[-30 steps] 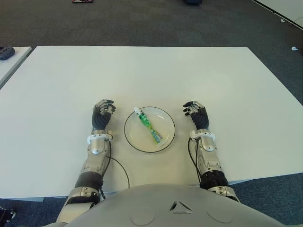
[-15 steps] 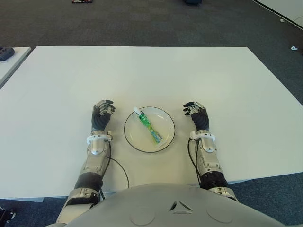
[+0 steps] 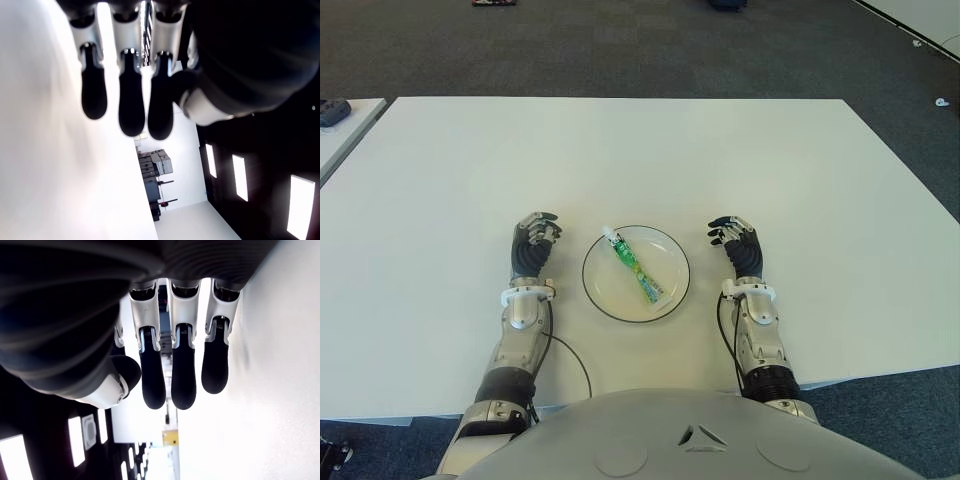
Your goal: Put the toothpaste on the table into the plate.
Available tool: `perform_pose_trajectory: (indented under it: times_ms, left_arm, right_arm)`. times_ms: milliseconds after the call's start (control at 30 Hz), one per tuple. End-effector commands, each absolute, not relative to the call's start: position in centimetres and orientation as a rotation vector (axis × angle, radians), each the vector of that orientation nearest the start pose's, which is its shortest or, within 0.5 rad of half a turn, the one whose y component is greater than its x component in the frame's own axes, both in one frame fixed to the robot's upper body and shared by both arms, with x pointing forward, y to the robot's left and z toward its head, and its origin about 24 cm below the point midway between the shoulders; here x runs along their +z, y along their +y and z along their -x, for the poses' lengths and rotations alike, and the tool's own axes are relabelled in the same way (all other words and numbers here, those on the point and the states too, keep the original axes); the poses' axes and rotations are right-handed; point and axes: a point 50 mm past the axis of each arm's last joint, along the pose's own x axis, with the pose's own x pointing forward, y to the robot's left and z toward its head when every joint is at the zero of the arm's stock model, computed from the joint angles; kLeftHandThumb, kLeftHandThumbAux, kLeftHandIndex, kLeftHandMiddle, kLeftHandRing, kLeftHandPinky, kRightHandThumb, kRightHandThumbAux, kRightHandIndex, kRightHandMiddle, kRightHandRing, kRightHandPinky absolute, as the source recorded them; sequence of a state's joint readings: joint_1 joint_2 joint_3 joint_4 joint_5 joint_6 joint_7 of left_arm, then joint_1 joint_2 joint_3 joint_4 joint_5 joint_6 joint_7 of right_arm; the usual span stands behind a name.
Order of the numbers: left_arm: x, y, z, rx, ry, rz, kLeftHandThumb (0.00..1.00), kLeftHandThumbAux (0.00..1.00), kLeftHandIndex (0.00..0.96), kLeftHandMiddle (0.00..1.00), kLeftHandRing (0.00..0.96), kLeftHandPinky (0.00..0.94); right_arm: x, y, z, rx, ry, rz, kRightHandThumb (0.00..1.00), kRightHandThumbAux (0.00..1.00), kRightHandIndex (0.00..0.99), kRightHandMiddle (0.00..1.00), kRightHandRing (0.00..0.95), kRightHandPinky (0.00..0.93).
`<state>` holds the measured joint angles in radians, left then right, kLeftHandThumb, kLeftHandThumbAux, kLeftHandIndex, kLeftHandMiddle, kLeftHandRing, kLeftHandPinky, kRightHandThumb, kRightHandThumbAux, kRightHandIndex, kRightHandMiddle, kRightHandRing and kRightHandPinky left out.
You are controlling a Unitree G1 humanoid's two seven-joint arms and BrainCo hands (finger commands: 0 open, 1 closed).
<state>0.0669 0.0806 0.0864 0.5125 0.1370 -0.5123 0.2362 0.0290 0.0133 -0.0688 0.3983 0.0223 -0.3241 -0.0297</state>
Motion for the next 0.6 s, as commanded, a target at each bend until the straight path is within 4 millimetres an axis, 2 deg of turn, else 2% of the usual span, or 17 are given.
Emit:
perform_pose_trajectory:
  times_ms: [33, 300, 600]
  left_arm:
    - [-3.82, 19.91, -20.49, 0.255, 0.082, -0.206, 0.704, 0.717, 0.430, 0.556, 0.557, 0.537]
    - [-3.68, 19.98, -20.36, 0.259, 0.089, -0.203, 0.703, 0.718, 0.430, 0.561, 0.563, 0.544]
    - [-3.56, 20.06, -20.33, 0.257, 0.091, -0.213, 0.703, 0.718, 0.430, 0.563, 0.566, 0.552]
  right_arm:
    - [-3.28, -16.54, -22.41, -0.124, 0.152, -0.044, 0.710, 0.727, 0.431, 0.471, 0.485, 0.508]
    - [-3.07, -16.47, -22.28, -0.127, 0.152, -0.036, 0.709, 0.728, 0.430, 0.467, 0.473, 0.479]
    - [-2.85, -16.49, -22.23, -0.133, 0.159, -0.010, 0.709, 0.728, 0.430, 0.477, 0.487, 0.510]
